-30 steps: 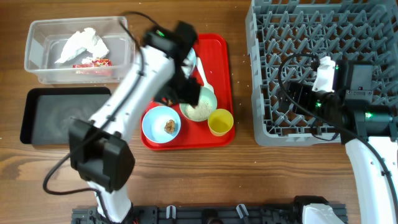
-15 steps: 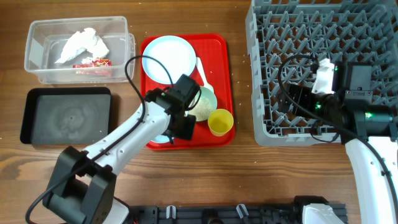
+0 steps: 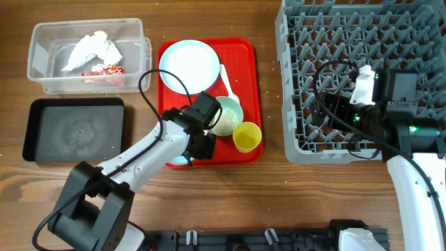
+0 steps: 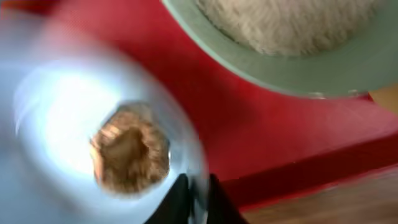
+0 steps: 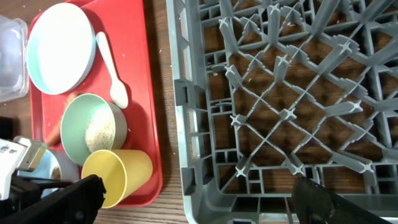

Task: Sort waste into correct bins and load items into the dishwasher rack
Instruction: 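Reach the left gripper to the blue bowl and grasp its rim, then carry the blue bowl left and tip its food onto the black tray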

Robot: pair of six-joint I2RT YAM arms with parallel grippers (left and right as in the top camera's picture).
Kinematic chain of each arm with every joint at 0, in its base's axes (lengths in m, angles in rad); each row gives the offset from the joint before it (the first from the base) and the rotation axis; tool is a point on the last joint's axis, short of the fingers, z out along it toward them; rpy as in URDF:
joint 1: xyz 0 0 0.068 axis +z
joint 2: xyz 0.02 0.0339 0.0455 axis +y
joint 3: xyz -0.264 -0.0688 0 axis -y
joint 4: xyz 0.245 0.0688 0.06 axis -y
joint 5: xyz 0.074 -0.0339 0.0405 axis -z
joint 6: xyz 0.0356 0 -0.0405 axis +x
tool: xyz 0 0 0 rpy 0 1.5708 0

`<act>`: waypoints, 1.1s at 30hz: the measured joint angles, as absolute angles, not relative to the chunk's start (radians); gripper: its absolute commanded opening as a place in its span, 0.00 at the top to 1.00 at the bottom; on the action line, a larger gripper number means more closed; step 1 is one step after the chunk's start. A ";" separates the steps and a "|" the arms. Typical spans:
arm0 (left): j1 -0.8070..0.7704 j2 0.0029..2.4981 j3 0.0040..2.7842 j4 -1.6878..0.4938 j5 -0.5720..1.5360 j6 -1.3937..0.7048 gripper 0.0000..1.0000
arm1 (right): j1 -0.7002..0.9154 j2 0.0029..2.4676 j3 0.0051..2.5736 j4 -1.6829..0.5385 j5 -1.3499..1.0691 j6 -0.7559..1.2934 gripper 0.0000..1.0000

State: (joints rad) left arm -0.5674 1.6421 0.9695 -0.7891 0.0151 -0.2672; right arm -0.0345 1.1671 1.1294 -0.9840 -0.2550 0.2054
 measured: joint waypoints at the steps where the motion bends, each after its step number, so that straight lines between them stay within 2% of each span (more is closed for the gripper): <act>1: -0.567 1.643 0.970 -0.789 0.008 -0.268 0.96 | -0.035 1.167 1.129 -0.984 -0.255 0.205 0.00; 6: -0.568 1.643 0.995 -0.847 -0.015 -0.268 0.96 | -0.035 1.167 1.129 -0.987 -0.255 0.205 0.00; 15: -0.513 1.592 1.266 -1.069 -0.010 -0.269 0.96 | -0.035 1.167 1.129 -0.988 -0.255 0.205 0.01; 22: -0.214 1.552 1.303 -1.076 0.067 -0.261 0.96 | -0.035 1.167 1.129 -0.988 -0.255 0.205 0.00; 33: 0.347 1.561 1.303 -1.013 0.449 -0.067 0.96 | -0.035 1.167 1.129 -0.988 -0.255 0.205 0.00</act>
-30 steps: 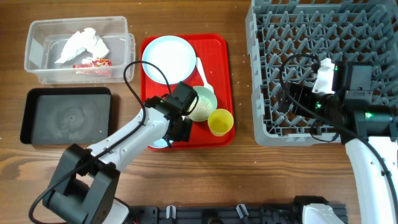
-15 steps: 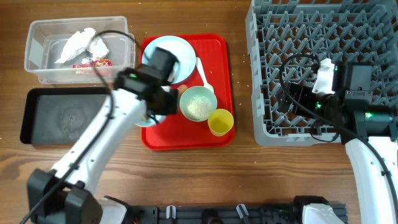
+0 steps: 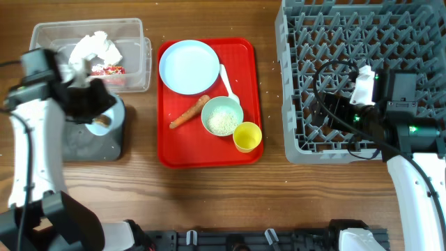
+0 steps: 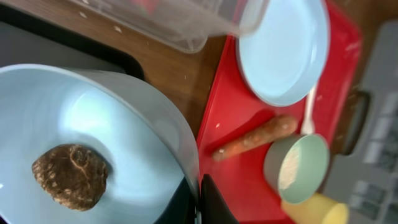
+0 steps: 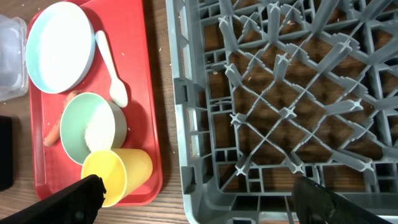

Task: Sort waste into correct bins and load items into the dishwasher rack
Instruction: 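Carry the blue bowl left and tip its food onto the black tray, then return the blue bowl to the red tray and release it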

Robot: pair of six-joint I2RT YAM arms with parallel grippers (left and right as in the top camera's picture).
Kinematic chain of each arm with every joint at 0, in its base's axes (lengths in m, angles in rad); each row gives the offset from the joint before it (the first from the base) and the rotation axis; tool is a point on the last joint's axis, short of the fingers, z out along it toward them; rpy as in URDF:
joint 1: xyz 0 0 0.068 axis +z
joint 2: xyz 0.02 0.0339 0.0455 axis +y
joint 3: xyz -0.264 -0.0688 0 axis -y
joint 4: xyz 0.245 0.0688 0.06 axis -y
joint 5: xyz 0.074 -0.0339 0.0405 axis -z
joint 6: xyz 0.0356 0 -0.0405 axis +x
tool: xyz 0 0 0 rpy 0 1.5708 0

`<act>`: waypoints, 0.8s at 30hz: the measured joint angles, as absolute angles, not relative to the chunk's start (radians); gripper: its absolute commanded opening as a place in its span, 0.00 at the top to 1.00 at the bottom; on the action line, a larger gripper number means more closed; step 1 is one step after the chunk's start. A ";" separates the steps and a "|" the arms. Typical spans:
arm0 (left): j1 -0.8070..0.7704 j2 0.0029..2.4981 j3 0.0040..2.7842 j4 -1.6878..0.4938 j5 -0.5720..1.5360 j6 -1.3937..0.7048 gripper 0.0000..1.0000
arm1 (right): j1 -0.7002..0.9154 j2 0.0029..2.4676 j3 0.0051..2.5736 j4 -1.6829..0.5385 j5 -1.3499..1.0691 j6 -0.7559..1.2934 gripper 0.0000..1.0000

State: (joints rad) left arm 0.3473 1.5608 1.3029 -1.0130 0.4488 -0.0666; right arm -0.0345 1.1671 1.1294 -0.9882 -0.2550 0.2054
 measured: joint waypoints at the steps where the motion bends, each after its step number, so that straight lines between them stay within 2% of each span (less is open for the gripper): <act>1: 0.437 1.584 1.303 -1.005 0.539 -0.033 0.96 | -0.035 1.167 1.129 -0.988 -0.255 0.205 0.00; 6: 0.655 1.711 1.303 -1.015 0.866 0.086 0.96 | -0.035 1.167 1.129 -0.988 -0.255 0.205 0.00; 13: 0.801 1.856 1.303 -1.063 1.250 0.201 0.96 | -0.035 1.167 1.129 -0.988 -0.255 0.205 0.00; 19: 0.814 1.861 1.303 -1.062 1.380 0.212 0.96 | -0.035 1.167 1.129 -0.988 -0.255 0.205 0.00; 24: 0.802 1.861 1.303 -1.058 1.407 0.235 0.96 | -0.035 1.167 1.129 -0.987 -0.255 0.205 0.00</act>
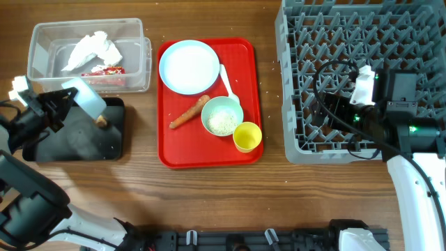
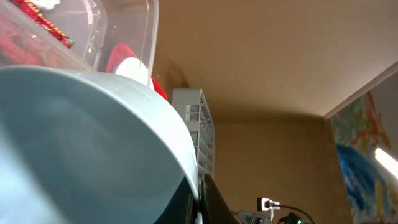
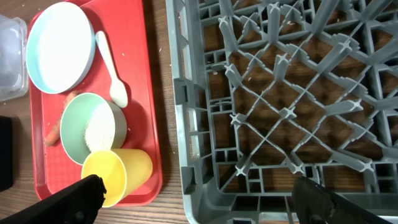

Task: Sort waste into correct bins and load items into the dishwasher rack
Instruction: 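Return the blue bowl to the red tray and release it, then grasp the rim of the green rice bowl with the left gripper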

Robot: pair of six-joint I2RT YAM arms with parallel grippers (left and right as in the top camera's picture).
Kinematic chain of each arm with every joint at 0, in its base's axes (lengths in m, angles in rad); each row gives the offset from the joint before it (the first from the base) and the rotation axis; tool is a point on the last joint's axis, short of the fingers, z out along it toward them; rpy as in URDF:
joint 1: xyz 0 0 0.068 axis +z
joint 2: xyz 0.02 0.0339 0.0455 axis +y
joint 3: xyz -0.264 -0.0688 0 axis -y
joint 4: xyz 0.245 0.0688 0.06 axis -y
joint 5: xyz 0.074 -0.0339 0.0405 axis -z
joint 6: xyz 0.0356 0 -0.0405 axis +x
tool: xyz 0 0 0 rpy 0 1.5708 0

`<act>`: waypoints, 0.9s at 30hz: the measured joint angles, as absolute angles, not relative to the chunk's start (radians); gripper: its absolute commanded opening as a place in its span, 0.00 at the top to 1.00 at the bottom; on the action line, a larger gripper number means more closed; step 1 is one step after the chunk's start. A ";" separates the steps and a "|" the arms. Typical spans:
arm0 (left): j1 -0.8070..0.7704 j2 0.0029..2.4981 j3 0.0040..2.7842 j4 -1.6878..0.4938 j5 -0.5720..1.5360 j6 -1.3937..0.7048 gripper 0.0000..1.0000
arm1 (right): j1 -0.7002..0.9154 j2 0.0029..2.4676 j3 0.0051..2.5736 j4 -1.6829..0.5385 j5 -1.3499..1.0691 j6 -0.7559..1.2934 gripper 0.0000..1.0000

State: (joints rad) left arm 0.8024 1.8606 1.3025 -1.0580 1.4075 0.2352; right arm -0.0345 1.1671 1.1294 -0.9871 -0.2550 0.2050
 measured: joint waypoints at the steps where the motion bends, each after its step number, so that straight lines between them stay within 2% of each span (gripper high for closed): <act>1: 0.796 1.860 1.303 -1.058 1.408 0.239 0.96 | -0.035 1.167 1.129 -0.987 -0.255 0.205 0.00; 4: 0.647 1.805 1.303 -1.055 1.321 0.268 0.96 | -0.035 1.167 1.129 -0.987 -0.255 0.205 0.00; 8: 0.366 1.670 1.305 -1.071 1.172 0.270 0.96 | -0.035 1.167 1.129 -0.988 -0.255 0.205 0.00; 10: 0.208 1.614 1.311 -1.073 1.014 0.237 0.96 | -0.035 1.167 1.129 -0.989 -0.255 0.205 0.00; 15: -0.181 1.600 1.296 -1.076 0.466 0.064 0.96 | -0.035 1.167 1.129 -0.991 -0.255 0.205 0.00; 19: -0.332 1.601 1.193 -1.019 0.241 -0.060 0.96 | -0.035 1.167 1.129 -0.992 -0.255 0.205 0.00; 24: -0.407 1.606 1.033 -0.874 0.156 -0.134 0.96 | -0.035 1.167 1.129 -0.992 -0.255 0.205 0.00; 25: -0.411 1.606 1.024 -0.864 0.153 -0.139 0.92 | -0.035 1.168 1.129 -0.991 -0.255 0.205 0.00; 27: -0.419 1.606 1.021 -0.847 0.143 -0.149 0.66 | -0.035 1.168 1.129 -0.992 -0.255 0.205 0.00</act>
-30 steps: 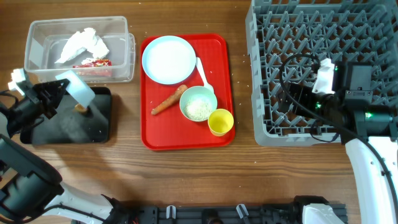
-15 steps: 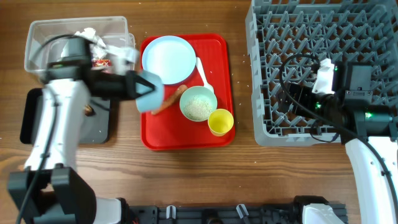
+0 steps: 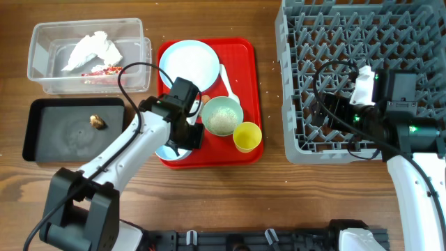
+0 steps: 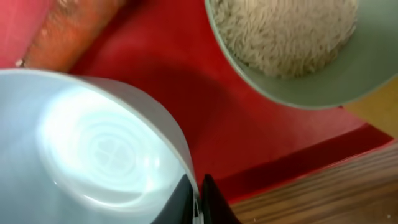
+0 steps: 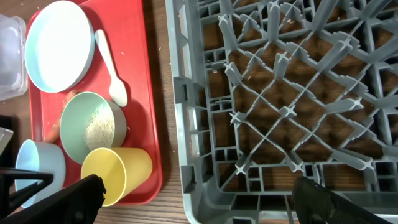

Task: Sort waste into correct bins and load items into the dishwasher rack
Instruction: 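Grasp the rim of the green rice bowl with the left gripper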

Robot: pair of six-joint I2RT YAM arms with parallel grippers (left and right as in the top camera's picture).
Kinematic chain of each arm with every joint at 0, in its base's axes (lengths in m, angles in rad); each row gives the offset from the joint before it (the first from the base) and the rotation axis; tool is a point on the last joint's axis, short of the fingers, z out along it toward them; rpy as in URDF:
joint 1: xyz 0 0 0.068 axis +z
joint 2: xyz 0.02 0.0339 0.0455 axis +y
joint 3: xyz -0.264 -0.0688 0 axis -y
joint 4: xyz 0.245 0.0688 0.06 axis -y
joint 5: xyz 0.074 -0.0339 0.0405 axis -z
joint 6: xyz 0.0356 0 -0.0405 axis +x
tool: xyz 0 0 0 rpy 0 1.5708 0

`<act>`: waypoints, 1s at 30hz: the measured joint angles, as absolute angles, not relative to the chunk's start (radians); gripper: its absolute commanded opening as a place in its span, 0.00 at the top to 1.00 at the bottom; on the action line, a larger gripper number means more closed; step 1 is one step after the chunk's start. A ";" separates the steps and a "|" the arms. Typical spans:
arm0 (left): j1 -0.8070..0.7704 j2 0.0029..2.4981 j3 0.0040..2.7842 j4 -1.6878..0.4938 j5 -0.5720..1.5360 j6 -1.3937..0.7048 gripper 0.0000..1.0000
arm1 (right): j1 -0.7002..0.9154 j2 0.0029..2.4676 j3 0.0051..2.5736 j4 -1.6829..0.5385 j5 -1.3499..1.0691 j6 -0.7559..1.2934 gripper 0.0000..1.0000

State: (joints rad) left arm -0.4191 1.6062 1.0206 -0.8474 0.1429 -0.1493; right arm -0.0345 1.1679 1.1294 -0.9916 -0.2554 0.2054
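Observation:
My left gripper (image 3: 189,137) is shut on the rim of an empty light-blue bowl (image 3: 169,150) at the front left of the red tray (image 3: 245,54). The left wrist view shows its fingers (image 4: 198,190) pinching the bowl (image 4: 93,149) rim, with the carrot (image 4: 65,31) and the green bowl of rice (image 4: 292,43) beyond. A brown food lump (image 3: 97,122) lies in the black bin (image 3: 49,132). My right gripper (image 5: 199,202) hangs open over the front left of the grey dishwasher rack (image 3: 348,42), holding nothing.
On the tray are a white plate (image 3: 188,66), a white spoon (image 3: 228,84), the rice bowl (image 3: 223,116) and a yellow cup (image 3: 247,137). A clear bin (image 3: 136,63) with crumpled paper and a red wrapper stands at the back left.
My left gripper has moved from over the black bin back to the tray's front left, still shut on the bowl. The bowl is empty and the brown lump lies in the black bin.
My left gripper was shut on the blue bowl on the tray, a brown lump inside. Then the bowl was over the black bin, then tilted there. Now the lump lies in the bin and the bowl is back at the tray. The right arm stayed still.

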 measured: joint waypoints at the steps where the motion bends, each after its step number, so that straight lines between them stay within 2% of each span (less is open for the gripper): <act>1: -0.421 1.606 1.021 -0.844 0.140 -0.151 0.52 | -0.035 1.168 1.129 -0.992 -0.255 0.205 0.00; 2: -0.424 1.606 1.020 -0.844 0.139 -0.159 0.46 | -0.035 1.168 1.129 -0.992 -0.255 0.205 0.00; 6: -0.425 1.607 1.028 -0.856 0.134 -0.170 0.43 | -0.035 1.168 1.129 -0.991 -0.255 0.205 0.00; 9: -0.425 1.607 1.091 -0.865 0.135 -0.169 0.34 | -0.035 1.168 1.129 -0.991 -0.255 0.205 0.00; 14: -0.432 1.607 1.156 -0.779 0.134 -0.108 0.28 | -0.035 1.168 1.129 -0.991 -0.255 0.205 0.00; 23: -0.548 1.698 1.156 -0.754 0.135 0.267 0.32 | -0.035 1.168 1.129 -0.991 -0.255 0.205 0.00; 27: -0.556 1.731 1.156 -0.717 0.134 0.323 0.33 | -0.035 1.168 1.129 -0.991 -0.255 0.205 0.00; 30: -0.556 1.769 1.156 -0.690 0.134 0.340 0.41 | -0.035 1.168 1.129 -0.991 -0.255 0.205 0.00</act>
